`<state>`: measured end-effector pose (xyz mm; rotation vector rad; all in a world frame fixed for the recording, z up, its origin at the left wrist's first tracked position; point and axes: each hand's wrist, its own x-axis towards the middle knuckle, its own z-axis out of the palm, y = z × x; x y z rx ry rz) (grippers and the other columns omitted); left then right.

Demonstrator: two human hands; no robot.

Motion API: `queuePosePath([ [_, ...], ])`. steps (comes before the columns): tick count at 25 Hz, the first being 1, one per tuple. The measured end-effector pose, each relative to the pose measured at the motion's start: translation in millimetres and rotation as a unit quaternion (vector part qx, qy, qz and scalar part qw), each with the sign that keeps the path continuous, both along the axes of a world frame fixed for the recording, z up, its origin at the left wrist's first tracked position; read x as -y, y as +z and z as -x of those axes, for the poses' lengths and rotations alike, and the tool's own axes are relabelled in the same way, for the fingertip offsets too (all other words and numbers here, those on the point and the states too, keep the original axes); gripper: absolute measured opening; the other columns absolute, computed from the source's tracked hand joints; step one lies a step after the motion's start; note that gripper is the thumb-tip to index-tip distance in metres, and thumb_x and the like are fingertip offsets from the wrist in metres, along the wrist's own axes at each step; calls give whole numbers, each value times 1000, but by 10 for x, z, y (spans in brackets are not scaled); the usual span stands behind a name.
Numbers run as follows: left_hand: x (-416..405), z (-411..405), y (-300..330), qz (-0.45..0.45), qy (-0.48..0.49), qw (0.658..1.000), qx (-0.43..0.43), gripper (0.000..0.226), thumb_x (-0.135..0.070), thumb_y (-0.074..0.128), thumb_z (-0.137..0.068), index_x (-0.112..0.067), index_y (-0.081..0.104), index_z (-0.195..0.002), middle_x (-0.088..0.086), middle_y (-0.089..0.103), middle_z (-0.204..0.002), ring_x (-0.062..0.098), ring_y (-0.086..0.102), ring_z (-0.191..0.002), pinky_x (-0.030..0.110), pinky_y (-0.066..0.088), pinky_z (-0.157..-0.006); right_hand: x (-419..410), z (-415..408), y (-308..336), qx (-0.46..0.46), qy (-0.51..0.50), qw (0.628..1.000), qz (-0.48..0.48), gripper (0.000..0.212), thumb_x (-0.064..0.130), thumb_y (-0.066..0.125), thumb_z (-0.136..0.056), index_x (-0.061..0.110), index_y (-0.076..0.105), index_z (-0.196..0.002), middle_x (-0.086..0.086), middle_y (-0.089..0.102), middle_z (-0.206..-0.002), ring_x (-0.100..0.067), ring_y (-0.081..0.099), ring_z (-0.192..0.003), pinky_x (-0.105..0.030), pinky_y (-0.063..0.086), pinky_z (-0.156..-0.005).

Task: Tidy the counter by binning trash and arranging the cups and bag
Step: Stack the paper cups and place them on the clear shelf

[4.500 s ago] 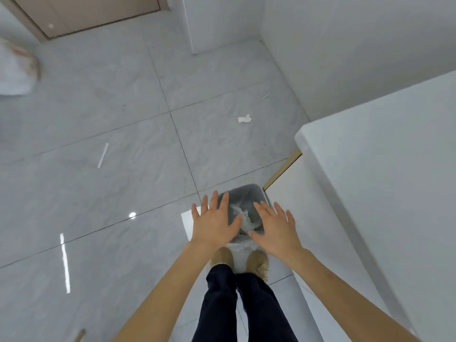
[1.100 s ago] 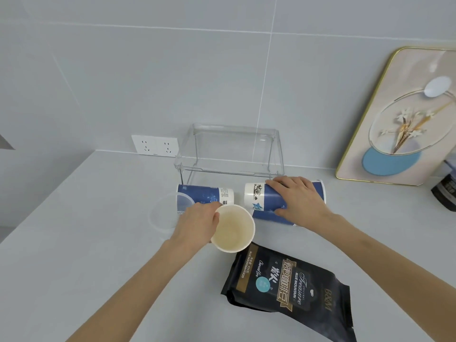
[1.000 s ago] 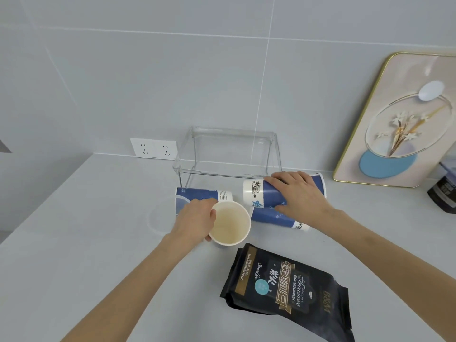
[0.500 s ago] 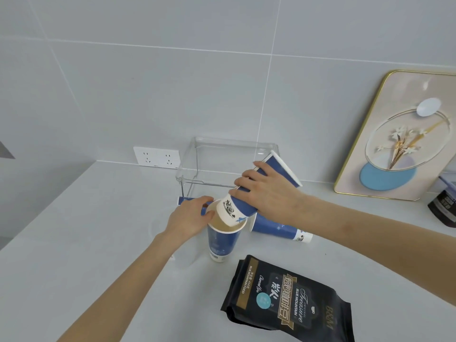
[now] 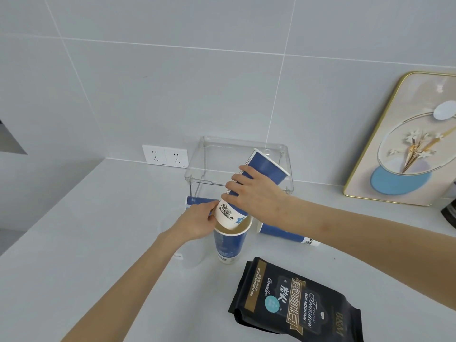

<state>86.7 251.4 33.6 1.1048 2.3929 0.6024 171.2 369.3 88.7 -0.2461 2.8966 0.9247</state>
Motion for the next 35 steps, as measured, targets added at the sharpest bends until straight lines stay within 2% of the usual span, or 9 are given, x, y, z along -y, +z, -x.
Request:
queuePosePath([
  [9, -30, -71, 36, -23, 5, 999, 33, 25, -8, 33, -92, -2, 51, -107, 5, 50, -84, 19, 45, -76, 11, 29, -51, 155, -98, -112, 21, 45, 998, 35, 47, 9, 50, -88, 10, 37, -133, -10, 33, -148, -26, 13, -143, -45, -14, -113],
  [13, -23, -42, 13, -18, 31, 999, 33, 26, -5, 33, -89, -15, 44, -67, -3, 42, -64, 14, 40, -61, 15, 29, -50, 53, -197, -60, -130, 135, 977, 96, 48, 22, 74, -65, 23, 61, -112, 0, 64, -123, -17, 52, -124, -45, 19, -113],
  [15, -13, -42, 16, -27, 30, 999, 35, 34, -3, 33, -89, -20, 35, -60, -5, 40, -64, 16, 39, -66, 12, 33, -53, -75, -247, -69, -174, 101, 963, 178, 53, 23, 72, -68, 19, 56, -119, -7, 62, -126, -23, 54, -122, -48, 22, -111],
  [17, 0, -54, 20, -40, 20, 998, 41, 26, -5, 32, -91, -17, 48, -74, 0, 49, -76, 18, 42, -77, 12, 34, -57, -174, -296, -97, -173, 1, 948, 266, 64, 28, 68, -76, 19, 41, -133, -11, 44, -143, -26, 40, -133, -51, 23, -113],
  [19, 27, -54, 15, -53, 13, 997, 47, 25, -8, 33, -93, -14, 56, -99, 4, 54, -94, 21, 47, -88, 21, 35, -66, -214, -343, -196, -128, -133, 893, 411, 67, 32, 59, -85, 21, 25, -141, -7, 24, -153, -24, 25, -140, -43, 16, -117],
  [22, 50, -34, -12, -73, 20, 996, 56, 33, -15, 36, -95, -14, 51, -123, 8, 61, -120, 24, 54, -110, 20, 34, -83, -225, -348, -398, -117, -237, 773, 577, 59, 29, 51, -91, 20, 24, -142, -2, 29, -151, -22, 32, -135, -31, 25, -111],
  [25, 56, -4, -30, -96, 22, 992, 76, 39, -18, 42, -93, -19, 43, -132, 1, 56, -132, 20, 54, -117, 19, 34, -86, -234, -339, -571, -117, -282, 709, 636, 49, 28, 44, -94, 23, 28, -140, -2, 37, -148, -24, 40, -130, -31, 32, -106],
  [32, 131, -39, -10, -58, -78, 990, 101, 66, -16, 55, -87, -28, 19, -140, -5, 50, -123, 7, 48, -108, 3, 38, -77, -129, -318, -758, -112, -305, 675, 662, 51, 28, 41, -96, 28, 18, -142, -11, 48, -137, -27, 50, -118, -33, 42, -97],
  [35, 117, -38, -51, -65, -71, 993, 70, 75, -23, 64, -82, -23, 18, -141, 0, 47, -132, 4, 44, -105, 7, 34, -82, -98, -289, -747, -107, -306, 656, 681, 55, 29, 43, -95, 28, 14, -143, -9, 44, -141, -28, 47, -122, -33, 39, -101],
])
